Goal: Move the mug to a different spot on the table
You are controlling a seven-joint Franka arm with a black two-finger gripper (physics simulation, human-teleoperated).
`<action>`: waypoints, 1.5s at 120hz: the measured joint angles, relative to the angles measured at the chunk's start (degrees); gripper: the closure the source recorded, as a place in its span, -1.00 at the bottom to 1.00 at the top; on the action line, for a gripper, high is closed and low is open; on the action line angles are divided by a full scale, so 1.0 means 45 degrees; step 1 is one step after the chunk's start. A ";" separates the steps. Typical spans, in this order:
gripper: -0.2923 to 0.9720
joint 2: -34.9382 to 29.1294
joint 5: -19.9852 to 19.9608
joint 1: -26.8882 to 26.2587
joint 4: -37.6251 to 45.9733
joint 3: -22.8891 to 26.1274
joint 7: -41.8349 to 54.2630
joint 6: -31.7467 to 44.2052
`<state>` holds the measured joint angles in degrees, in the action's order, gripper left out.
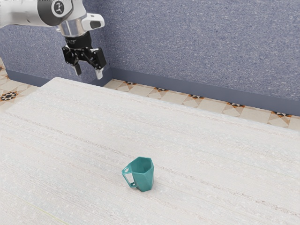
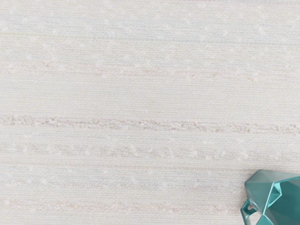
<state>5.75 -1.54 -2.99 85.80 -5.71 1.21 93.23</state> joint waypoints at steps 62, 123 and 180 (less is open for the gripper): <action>-0.52 -0.3042 0.0064 -0.0223 0.2995 -0.0076 0.0105 -0.0048; -0.52 -0.5989 0.0182 -0.1535 0.9758 -0.0097 0.0855 0.2889; -0.52 -0.4902 -0.0498 -0.2446 1.1898 0.0057 0.4960 0.6850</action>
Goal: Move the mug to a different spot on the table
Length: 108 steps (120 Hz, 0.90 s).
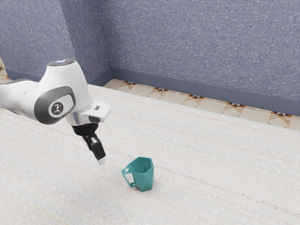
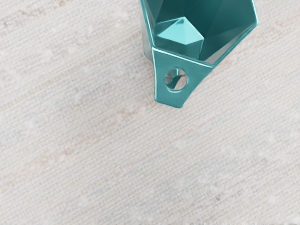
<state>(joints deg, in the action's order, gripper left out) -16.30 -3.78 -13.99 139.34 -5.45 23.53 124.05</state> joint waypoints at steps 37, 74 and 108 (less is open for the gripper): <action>-0.52 0.0834 -0.0227 -0.0702 0.0117 0.0001 0.0334 0.0492; -0.52 0.1756 -0.0289 -0.1001 0.0252 0.0001 0.1609 0.1714; -0.52 0.2438 -0.0722 -0.1184 0.0121 -0.0027 0.2699 0.2667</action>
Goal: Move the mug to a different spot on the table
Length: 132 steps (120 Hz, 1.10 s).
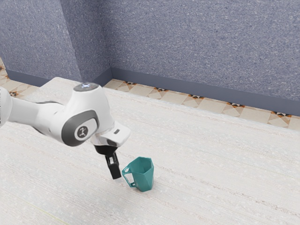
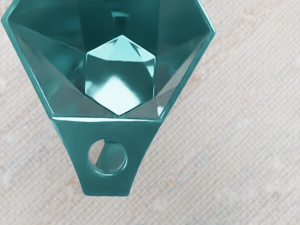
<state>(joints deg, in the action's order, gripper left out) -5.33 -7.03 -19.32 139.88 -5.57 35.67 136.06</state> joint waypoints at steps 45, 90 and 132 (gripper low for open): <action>-0.52 0.0503 -0.0139 -0.0181 -0.0081 -0.0013 0.0840 0.0613; -0.51 0.1095 -0.0708 -0.0037 -0.0121 -0.0050 0.1297 0.1153; -0.52 0.1493 -0.0830 0.0072 -0.0108 -0.0032 0.1550 0.1865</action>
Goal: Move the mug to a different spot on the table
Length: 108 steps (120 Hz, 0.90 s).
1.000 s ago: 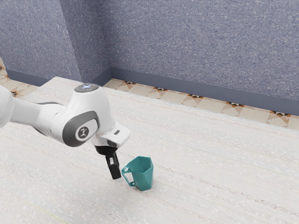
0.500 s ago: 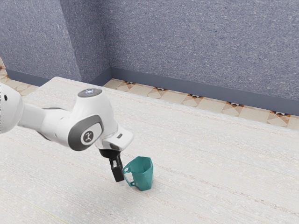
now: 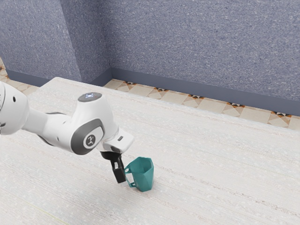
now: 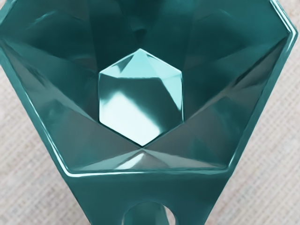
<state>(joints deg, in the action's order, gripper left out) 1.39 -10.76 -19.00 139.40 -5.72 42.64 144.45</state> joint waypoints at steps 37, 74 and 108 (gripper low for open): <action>-0.52 0.0233 -0.0149 -0.0482 0.0072 -0.0016 0.0123 0.0534; -0.52 0.0340 -0.0170 -0.0298 0.0101 -0.0021 0.0205 0.0691; -0.40 0.0454 -0.0173 -0.0324 0.0122 -0.0056 0.0252 0.0816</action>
<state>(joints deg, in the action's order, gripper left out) 3.43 -11.54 -20.46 139.95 -5.97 43.78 148.12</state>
